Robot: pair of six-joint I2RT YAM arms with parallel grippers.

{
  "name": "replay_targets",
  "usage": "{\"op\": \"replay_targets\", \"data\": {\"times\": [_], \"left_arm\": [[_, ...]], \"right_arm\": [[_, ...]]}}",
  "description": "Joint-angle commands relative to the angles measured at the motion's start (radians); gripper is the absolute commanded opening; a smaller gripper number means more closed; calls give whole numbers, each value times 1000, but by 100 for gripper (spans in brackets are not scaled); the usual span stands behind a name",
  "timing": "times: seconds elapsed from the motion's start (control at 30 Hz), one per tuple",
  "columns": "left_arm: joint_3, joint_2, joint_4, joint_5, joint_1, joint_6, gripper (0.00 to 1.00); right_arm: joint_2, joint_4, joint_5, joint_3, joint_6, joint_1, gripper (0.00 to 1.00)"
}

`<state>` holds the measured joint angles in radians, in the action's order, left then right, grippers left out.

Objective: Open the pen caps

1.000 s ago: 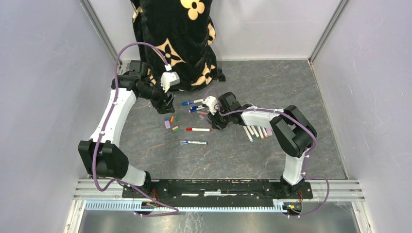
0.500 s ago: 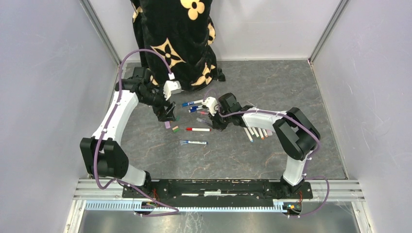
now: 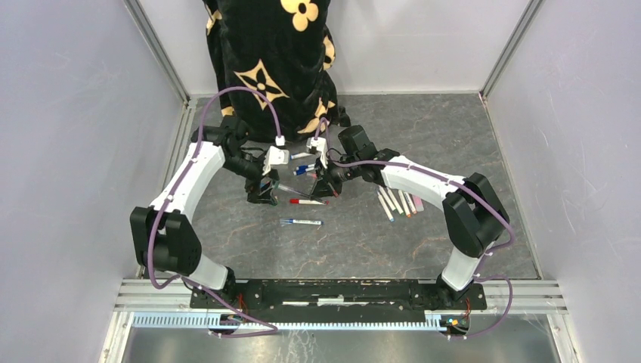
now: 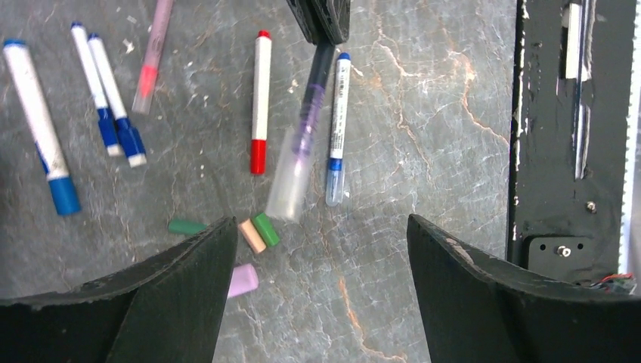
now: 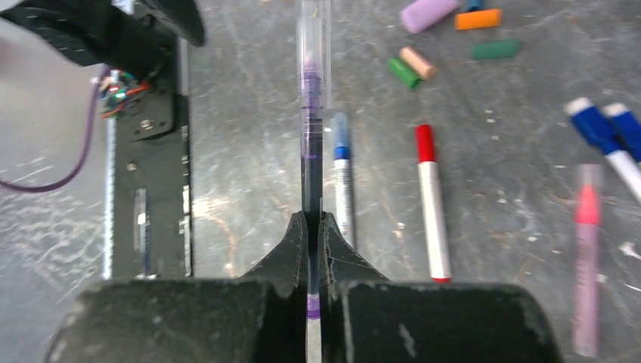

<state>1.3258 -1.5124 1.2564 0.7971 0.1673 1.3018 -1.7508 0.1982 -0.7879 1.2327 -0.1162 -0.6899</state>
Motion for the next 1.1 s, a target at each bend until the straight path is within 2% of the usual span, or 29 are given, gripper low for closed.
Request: {"op": "replay_targets", "data": {"times": [0.0,0.13,0.23,0.5,0.57,0.63,0.7,0.77,0.97,1.07], "left_arm": [[-12,0,30,48,37,132,86],[-27,0,22,36,52,148,81],[-30,-9,22,32,61,151,72],[-17,-18,21,32,94,137,26],[-19,-22,20,28,101,134,12],[-19,-26,18,30,108,122,3],[-17,-26,11,32,109,112,2],[-16,-24,8,35,109,111,2],[-14,-14,-7,43,109,98,2],[-15,-6,-27,42,109,87,2]], "right_arm": [[-19,48,-192,61,29,4,0],[-33,57,-229,74,32,4,0],[-38,57,-237,79,36,4,0],[-57,54,-238,98,65,6,1],[-66,16,-246,94,110,3,10],[-73,-55,-260,74,186,4,22],[-85,-125,-271,56,251,4,34],[-106,-183,-285,48,308,1,41],[-155,-377,-296,43,494,-13,40],[-167,-417,-304,41,536,-17,38]]}}
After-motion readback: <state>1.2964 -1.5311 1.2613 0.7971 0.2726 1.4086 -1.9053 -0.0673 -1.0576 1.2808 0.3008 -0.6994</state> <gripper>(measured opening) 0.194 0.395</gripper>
